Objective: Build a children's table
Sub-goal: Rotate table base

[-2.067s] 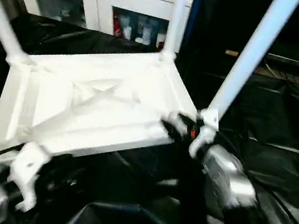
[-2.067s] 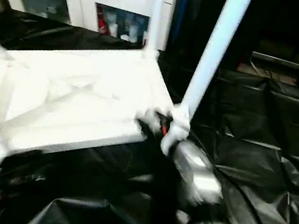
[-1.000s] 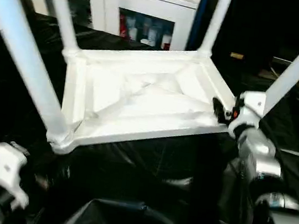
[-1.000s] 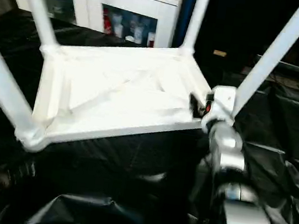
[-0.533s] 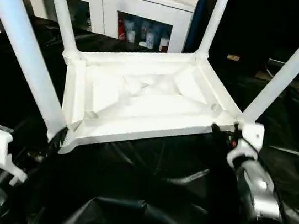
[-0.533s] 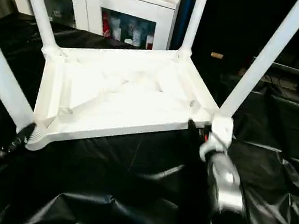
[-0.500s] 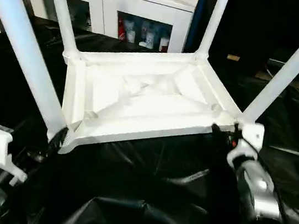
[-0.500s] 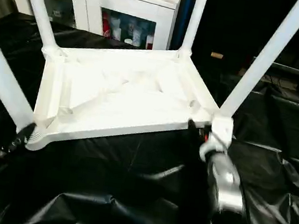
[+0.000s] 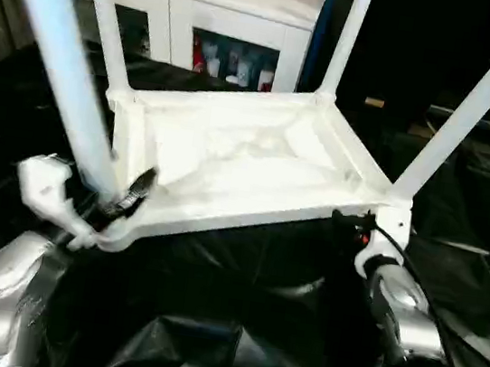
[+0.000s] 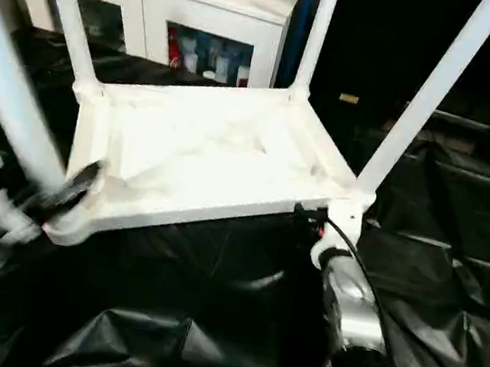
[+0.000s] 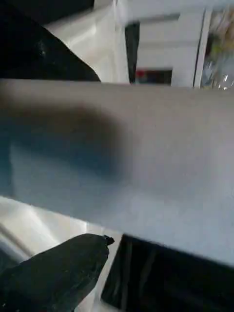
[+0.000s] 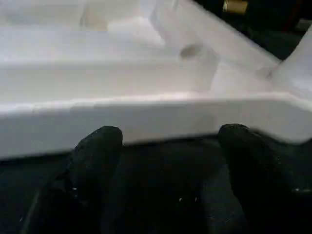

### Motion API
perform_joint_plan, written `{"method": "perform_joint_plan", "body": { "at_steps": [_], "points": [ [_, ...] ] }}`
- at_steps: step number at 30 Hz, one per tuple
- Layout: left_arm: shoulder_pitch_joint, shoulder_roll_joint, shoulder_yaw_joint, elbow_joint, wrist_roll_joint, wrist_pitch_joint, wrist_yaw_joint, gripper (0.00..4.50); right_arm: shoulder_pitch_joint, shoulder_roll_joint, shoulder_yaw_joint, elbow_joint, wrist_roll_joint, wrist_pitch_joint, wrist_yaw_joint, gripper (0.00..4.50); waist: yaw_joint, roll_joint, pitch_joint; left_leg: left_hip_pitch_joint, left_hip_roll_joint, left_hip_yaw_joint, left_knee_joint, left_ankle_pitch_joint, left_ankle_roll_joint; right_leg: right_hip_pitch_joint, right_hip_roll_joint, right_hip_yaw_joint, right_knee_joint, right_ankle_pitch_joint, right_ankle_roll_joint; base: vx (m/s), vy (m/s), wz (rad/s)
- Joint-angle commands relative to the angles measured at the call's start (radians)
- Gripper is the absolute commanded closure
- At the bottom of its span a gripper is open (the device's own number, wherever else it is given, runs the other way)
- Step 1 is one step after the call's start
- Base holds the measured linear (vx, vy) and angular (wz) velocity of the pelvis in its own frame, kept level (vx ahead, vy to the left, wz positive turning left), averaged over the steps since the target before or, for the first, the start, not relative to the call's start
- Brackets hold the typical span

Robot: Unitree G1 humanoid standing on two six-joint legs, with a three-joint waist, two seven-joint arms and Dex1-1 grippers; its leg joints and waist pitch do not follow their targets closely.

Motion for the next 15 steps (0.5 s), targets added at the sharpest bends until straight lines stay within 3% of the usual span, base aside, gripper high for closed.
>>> {"method": "perform_joint_plan", "body": {
  "at_steps": [1, 4, 6, 8, 9, 10, 15],
  "points": [
    [-0.010, 0.005, -0.048, 0.005, -0.028, 0.046, -0.046, 0.05, -0.021, -0.001, 0.010, 0.029, -0.013, 0.017, -0.019, 0.95, -0.006, -0.005, -0.056, 0.057, 0.061, -0.050, -0.093, -0.499, -0.116, -0.011, -0.056, 0.037, -0.091, -0.361, -0.130, 0.000, 0.000, 0.00],
    [0.015, 0.041, -0.085, -0.036, -0.102, 0.143, -0.126, 0.05, -0.064, 0.007, 0.010, 0.081, -0.012, 0.017, -0.012, 0.95, -0.006, -0.001, -0.060, 0.048, 0.062, -0.051, -0.095, -0.465, -0.104, -0.004, -0.057, 0.036, -0.082, -0.328, -0.141, 0.000, 0.000, 0.00],
    [0.045, 0.071, -0.111, -0.086, -0.157, 0.218, -0.186, 0.05, -0.082, 0.013, 0.008, 0.098, -0.008, 0.015, 0.000, 0.95, -0.005, -0.001, -0.061, 0.050, 0.064, -0.048, -0.094, -0.448, -0.103, -0.004, -0.056, 0.038, -0.077, -0.290, -0.148, 0.000, 0.000, 0.00],
    [0.078, 0.103, -0.138, -0.148, -0.221, 0.298, -0.238, 0.05, -0.101, 0.018, 0.006, 0.120, -0.004, 0.008, 0.016, 0.95, -0.006, 0.000, -0.065, 0.045, 0.063, -0.046, -0.093, -0.412, -0.095, 0.002, -0.054, 0.036, -0.068, -0.241, -0.162, 0.000, 0.000, 0.00],
    [0.100, 0.128, -0.161, -0.198, -0.275, 0.365, -0.271, 0.05, -0.121, 0.022, 0.005, 0.149, -0.006, 0.003, 0.026, 0.95, -0.007, -0.001, -0.065, 0.036, 0.061, -0.046, -0.095, -0.367, -0.082, 0.012, -0.052, 0.035, -0.064, -0.202, -0.167, 0.054, -0.008, -0.07],
    [0.110, 0.141, -0.175, -0.224, -0.298, 0.393, -0.286, 0.05, -0.127, 0.023, 0.005, 0.158, -0.005, 0.002, 0.033, 0.95, -0.007, 0.001, -0.066, 0.039, 0.061, -0.043, -0.091, -0.346, -0.077, 0.008, -0.051, 0.035, -0.060, -0.181, -0.177, 0.000, 0.000, 0.00],
    [0.106, 0.166, -0.250, -0.297, -0.346, 0.468, -0.315, 0.05, -0.144, 0.028, 0.018, 0.183, -0.005, -0.009, 0.062, 0.95, -0.014, -0.003, -0.067, 0.032, 0.059, -0.040, -0.086, -0.290, -0.060, 0.020, -0.049, 0.035, -0.057, -0.159, -0.180, 0.000, 0.000, 0.00]
  ]
}}
